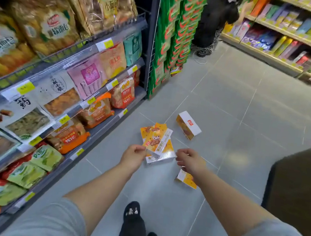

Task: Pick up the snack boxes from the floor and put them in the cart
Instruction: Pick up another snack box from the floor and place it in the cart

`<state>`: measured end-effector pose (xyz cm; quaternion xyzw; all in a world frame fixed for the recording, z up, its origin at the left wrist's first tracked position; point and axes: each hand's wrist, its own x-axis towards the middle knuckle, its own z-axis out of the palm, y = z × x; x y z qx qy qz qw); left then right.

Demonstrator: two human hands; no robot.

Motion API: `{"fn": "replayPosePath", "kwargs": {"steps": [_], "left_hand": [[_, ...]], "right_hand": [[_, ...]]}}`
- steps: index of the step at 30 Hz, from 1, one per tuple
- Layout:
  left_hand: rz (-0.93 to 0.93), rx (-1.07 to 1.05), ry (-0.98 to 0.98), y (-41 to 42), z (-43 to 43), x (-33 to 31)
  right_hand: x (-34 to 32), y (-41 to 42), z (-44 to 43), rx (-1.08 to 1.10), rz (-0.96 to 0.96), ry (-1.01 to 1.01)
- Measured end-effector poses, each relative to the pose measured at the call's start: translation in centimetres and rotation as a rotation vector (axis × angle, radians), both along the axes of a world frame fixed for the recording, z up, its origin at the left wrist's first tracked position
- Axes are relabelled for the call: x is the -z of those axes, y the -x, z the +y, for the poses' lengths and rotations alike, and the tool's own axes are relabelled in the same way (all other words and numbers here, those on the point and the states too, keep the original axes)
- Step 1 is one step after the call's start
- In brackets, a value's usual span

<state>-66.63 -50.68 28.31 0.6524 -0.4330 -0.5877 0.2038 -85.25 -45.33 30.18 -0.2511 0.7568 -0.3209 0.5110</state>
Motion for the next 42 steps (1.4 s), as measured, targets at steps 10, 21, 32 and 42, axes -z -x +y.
{"fn": "replayPosePath", "kwargs": {"steps": [10,21,32,42], "left_hand": [[-0.063,0.028,-0.098,5.7,-9.7,11.6],[0.016,-0.150,-0.301,12.7,-16.2,39.2],[0.004,-0.313,-0.185,14.9,-21.0,55.5],[0.094,-0.285,-0.308,12.5,-21.6,56.5]], "right_hand": [[12.4,6.7,-10.2,0.035,-0.010,-0.031],[37.1,12.7,-19.9,-0.091,0.160,0.011],[52.5,15.7,-27.8,-0.215,0.421,0.119],[57.4,18.6,-31.7,-0.430,0.460,-0.067]]}}
